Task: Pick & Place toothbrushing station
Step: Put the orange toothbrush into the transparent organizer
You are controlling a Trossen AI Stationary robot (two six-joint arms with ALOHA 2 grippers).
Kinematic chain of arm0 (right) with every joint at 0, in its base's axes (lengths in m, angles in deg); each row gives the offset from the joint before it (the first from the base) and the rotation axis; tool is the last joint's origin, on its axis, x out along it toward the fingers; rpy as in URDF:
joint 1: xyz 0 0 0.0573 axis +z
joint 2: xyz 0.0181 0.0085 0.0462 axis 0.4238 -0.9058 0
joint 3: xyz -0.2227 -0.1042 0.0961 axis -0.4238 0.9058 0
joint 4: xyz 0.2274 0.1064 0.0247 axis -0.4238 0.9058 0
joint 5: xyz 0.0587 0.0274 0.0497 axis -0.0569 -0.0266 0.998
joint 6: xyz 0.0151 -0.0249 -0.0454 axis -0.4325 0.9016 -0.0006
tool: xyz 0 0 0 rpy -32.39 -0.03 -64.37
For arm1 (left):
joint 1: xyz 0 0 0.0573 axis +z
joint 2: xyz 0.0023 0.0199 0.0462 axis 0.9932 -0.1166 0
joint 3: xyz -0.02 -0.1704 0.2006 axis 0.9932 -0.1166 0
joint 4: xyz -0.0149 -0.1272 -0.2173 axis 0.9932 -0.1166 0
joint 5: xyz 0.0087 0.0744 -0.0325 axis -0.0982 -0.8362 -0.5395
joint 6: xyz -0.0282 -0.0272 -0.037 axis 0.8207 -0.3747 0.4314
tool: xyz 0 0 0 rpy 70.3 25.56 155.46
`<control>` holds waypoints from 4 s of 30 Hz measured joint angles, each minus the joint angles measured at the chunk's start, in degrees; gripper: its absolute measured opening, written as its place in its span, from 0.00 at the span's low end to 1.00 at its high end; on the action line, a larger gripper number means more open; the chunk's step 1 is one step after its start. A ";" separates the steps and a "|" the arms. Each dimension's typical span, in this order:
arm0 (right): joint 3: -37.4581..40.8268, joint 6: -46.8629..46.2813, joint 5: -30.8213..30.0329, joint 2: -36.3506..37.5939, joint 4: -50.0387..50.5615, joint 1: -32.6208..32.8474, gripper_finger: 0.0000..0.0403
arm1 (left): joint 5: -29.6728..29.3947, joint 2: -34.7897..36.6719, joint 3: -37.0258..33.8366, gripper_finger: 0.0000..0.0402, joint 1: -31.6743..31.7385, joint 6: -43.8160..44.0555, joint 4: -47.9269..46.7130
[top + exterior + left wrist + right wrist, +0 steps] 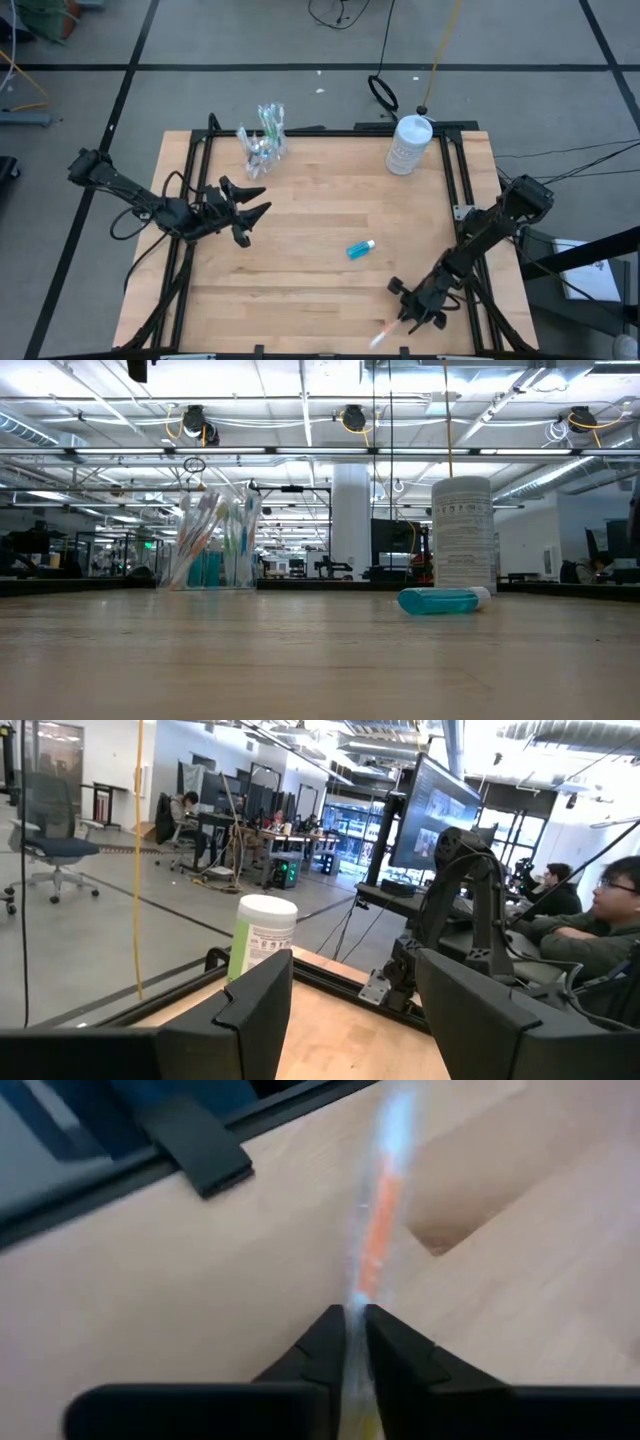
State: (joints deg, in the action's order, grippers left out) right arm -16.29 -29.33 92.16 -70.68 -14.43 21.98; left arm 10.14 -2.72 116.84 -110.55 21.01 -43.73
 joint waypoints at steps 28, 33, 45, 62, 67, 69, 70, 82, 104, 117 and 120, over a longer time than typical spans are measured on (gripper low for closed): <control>-6.34 87.95 -17.56 6.29 -7.15 -28.71 0.00 | 28.81 -23.06 0.00 0.54 13.49 32.17 -0.38; -7.39 92.09 -17.41 6.32 -7.13 -30.70 0.00 | 36.09 -31.44 2.78 0.54 18.38 32.96 0.37; -7.41 92.75 -17.56 6.32 -6.13 -31.24 0.00 | 53.73 -48.18 21.20 0.54 21.55 30.52 -11.29; -7.41 90.83 -17.50 6.32 -6.12 -30.85 0.00 | 53.52 -48.68 22.75 0.23 20.92 24.40 -14.14; -7.41 84.67 -17.45 6.32 -6.18 -30.81 0.00 | 53.37 -48.68 22.75 0.07 20.96 24.35 -14.20; -7.41 83.24 -17.41 6.32 -6.53 -30.81 0.02 | 53.33 -48.68 22.75 0.03 20.97 24.37 -14.20; -7.41 82.49 -17.41 6.32 -6.72 -30.81 0.02 | 53.33 -48.68 22.75 0.02 21.00 24.37 -14.16; -7.41 67.68 -17.39 6.29 -8.87 -30.81 0.13 | 53.81 -48.59 22.75 0.04 21.23 24.36 -14.12; -7.41 59.97 -23.92 6.29 -9.18 -30.83 0.27 | 7.33 -25.63 22.73 0.02 22.05 18.62 -45.54; -7.41 59.98 -23.66 6.29 -9.09 -30.83 0.27 | -10.22 -11.82 10.07 0.01 21.40 17.90 -45.74; -7.41 59.99 -23.64 6.29 -9.09 -30.83 0.27 | -11.61 -8.73 4.55 0.00 22.09 16.11 -39.36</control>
State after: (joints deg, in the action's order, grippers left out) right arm -23.70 30.66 68.52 -64.38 -23.52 -8.85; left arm -1.47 -11.45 121.39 -88.46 37.13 -83.08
